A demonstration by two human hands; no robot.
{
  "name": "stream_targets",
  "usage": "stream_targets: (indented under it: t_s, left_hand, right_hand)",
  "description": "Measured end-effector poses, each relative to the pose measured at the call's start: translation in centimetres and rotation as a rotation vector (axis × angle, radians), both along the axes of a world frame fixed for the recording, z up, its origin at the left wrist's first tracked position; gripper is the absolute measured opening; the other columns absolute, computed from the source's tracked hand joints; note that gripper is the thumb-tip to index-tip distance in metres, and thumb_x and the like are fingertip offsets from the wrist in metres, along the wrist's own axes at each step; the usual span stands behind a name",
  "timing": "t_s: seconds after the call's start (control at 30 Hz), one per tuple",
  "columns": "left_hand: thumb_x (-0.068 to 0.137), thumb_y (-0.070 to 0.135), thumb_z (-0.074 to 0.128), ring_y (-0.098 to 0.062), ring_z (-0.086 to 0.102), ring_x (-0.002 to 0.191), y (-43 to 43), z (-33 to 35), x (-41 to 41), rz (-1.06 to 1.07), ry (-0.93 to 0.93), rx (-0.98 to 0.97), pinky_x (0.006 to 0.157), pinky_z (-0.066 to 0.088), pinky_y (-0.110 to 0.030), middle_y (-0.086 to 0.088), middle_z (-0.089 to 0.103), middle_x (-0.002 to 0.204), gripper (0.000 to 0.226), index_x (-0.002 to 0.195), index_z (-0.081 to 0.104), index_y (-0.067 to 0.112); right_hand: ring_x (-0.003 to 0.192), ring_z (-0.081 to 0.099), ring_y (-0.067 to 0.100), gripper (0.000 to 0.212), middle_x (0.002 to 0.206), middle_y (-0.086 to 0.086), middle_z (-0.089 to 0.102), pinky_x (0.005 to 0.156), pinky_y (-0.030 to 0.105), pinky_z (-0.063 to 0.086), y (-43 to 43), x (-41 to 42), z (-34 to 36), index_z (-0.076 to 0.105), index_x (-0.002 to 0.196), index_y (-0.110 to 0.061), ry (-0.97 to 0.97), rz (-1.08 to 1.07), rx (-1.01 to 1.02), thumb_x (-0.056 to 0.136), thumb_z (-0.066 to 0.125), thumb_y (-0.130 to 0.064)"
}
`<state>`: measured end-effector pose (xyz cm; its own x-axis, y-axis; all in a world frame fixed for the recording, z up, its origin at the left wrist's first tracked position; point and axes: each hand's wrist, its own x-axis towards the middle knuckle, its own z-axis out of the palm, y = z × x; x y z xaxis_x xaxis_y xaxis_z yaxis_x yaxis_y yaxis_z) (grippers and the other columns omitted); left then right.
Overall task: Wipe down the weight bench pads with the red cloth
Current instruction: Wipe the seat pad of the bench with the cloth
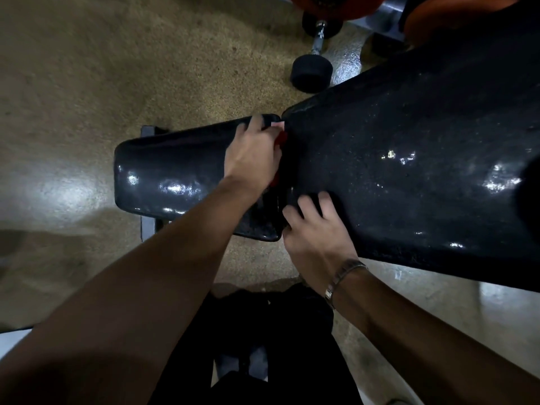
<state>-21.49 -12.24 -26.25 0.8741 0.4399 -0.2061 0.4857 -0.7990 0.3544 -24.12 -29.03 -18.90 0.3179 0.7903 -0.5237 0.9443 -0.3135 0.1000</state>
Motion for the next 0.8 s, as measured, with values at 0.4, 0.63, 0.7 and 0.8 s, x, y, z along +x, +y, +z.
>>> stream_targets:
  t_s: [0.4,0.63,0.7,0.8]
  left_hand:
    - [0.098,0.024,0.055,-0.037,0.050,0.116,-0.4,0.5,-1.7,0.053,-0.052,-0.034,0.088,0.054,-0.049,-0.012,0.052,0.128,0.038,0.136,0.062,0.025]
    - [0.090,0.020,0.067,-0.035,0.056,0.105,-6.8,-1.2,-9.8,0.176,-0.101,-0.175,0.081,0.056,-0.045,-0.009,0.060,0.126,0.050,0.140,0.061,0.021]
    - [0.097,0.023,0.061,-0.031,0.059,0.104,-8.0,-0.6,-10.3,0.274,-0.115,-0.254,0.088,0.055,-0.043,-0.008,0.063,0.123,0.041,0.138,0.062,0.021]
    - [0.103,0.028,0.054,-0.024,0.061,0.106,-9.8,0.8,-10.9,0.430,-0.134,-0.466,0.090,0.048,-0.029,-0.005,0.066,0.117,0.035,0.137,0.060,0.021]
  right_hand:
    - [0.113,0.051,0.040,0.025,0.107,0.008,0.063,0.110,0.063,0.028,0.0,0.0,0.4,0.079,0.081,-0.017,-0.011,-0.035,-0.050,0.078,0.054,-0.019]
    - [0.127,0.044,0.033,0.027,0.123,0.005,0.059,0.120,0.055,0.017,0.2,0.7,2.5,0.072,0.111,-0.021,0.090,-0.048,-0.080,0.091,0.053,-0.022]
    - [0.110,0.058,0.031,0.021,0.103,0.003,0.066,0.115,0.052,0.031,-0.5,1.1,2.9,0.074,0.099,-0.018,0.100,-0.055,0.067,0.084,0.060,-0.019]
    - [0.101,0.062,0.030,0.023,0.095,0.001,0.069,0.106,0.048,0.036,-1.7,2.3,4.5,0.075,0.097,-0.018,0.054,-0.057,0.243,0.084,0.056,-0.021]
